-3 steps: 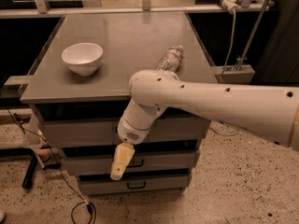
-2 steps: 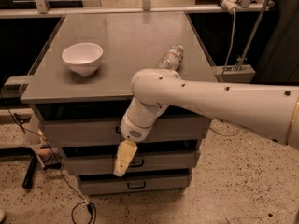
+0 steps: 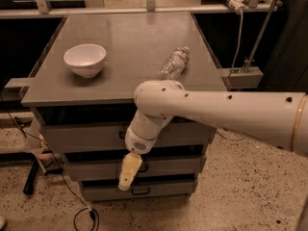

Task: Open top drawer

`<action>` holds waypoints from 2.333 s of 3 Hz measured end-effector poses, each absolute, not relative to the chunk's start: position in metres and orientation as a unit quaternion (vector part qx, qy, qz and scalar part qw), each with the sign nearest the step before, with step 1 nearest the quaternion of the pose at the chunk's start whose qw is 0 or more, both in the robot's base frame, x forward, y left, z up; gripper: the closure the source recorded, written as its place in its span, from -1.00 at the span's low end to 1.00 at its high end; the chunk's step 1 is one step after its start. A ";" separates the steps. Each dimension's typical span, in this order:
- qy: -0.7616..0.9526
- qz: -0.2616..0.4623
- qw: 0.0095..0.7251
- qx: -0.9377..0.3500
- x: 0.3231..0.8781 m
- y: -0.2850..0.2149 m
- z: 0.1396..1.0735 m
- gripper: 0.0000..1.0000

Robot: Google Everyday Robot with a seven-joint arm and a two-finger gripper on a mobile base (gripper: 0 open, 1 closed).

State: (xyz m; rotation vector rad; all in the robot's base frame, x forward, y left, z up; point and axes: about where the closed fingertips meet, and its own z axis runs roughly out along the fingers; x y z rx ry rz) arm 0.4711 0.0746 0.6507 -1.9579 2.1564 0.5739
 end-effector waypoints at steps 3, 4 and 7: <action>0.736 0.196 0.081 -0.643 0.453 0.066 0.659 -1.00; 0.750 0.190 0.080 -0.628 0.434 0.050 0.666 -1.00; 0.758 0.193 0.076 -0.618 0.427 0.049 0.670 -1.00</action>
Offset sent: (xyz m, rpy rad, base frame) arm -0.0859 -0.0517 -0.0058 -0.0625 0.1091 -0.1100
